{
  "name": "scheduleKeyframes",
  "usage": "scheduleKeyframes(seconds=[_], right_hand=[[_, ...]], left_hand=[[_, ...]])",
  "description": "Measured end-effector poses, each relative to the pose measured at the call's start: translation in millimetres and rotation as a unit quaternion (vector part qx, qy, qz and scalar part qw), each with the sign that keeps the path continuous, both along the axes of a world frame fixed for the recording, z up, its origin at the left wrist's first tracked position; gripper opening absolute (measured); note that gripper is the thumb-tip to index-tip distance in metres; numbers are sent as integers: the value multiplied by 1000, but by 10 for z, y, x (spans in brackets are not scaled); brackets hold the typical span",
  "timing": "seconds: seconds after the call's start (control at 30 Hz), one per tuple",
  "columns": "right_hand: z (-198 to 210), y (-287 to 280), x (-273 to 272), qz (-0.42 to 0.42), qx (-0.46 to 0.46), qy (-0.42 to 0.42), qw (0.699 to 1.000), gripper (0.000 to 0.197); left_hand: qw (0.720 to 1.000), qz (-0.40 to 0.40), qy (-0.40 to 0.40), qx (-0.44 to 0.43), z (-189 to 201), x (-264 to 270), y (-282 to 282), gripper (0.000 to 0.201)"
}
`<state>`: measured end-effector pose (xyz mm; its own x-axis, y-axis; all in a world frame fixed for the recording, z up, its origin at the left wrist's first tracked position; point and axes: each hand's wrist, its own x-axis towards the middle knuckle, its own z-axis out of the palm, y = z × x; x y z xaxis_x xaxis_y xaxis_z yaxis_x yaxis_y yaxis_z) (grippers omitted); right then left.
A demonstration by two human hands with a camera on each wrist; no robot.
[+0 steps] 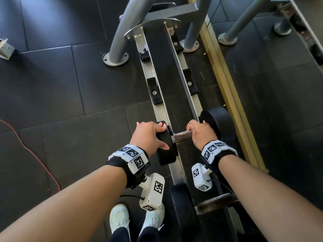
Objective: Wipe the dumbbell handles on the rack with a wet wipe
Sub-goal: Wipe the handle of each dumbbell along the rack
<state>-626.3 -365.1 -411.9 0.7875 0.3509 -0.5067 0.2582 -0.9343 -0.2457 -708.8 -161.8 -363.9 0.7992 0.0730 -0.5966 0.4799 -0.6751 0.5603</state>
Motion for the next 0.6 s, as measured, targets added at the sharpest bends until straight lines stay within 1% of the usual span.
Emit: scheduleKeyframes(seconds=[0.07, 0.1, 0.17, 0.23, 0.3, 0.33, 0.37, 0.43, 0.47, 0.5, 0.53, 0.6], right_hand=[[8, 35, -10, -76, 91, 32, 992, 26], [13, 66, -11, -98, 128, 57, 985, 29], [37, 129, -10, -103, 165, 94, 976, 30], [56, 157, -4, -106, 189, 98, 971, 29], [71, 147, 21, -139, 211, 64, 965, 27], [72, 134, 29, -144, 211, 33, 966, 26], [65, 118, 33, -130, 198, 12, 972, 24], [11, 105, -8, -47, 102, 22, 993, 21], [-15, 116, -64, -9, 48, 21, 999, 21], [-38, 127, -124, 9, 21, 5, 1000, 21], [-43, 137, -185, 7, 27, -13, 1000, 21], [-16, 139, -287, -24, 89, -36, 995, 23]], left_hand=[[1000, 5, -1, 0, -19, -6, 7, 75], [1000, 7, -3, 0, -29, -8, 8, 74], [1000, 13, -8, -2, -51, -10, 1, 73], [1000, 16, -9, -4, -65, -14, -6, 73], [1000, 15, -9, -6, -79, -10, -3, 74], [1000, 14, -9, -5, -85, -7, 0, 74], [1000, 14, -9, -4, -92, -2, 3, 74], [1000, 16, -7, -3, -108, 3, 5, 74], [1000, 15, -4, -1, -115, 4, 6, 74], [1000, 14, -1, 1, -116, 8, 8, 75], [1000, 11, 3, 4, -107, 13, 9, 75], [1000, -9, 13, 24, -60, 48, 0, 76]])
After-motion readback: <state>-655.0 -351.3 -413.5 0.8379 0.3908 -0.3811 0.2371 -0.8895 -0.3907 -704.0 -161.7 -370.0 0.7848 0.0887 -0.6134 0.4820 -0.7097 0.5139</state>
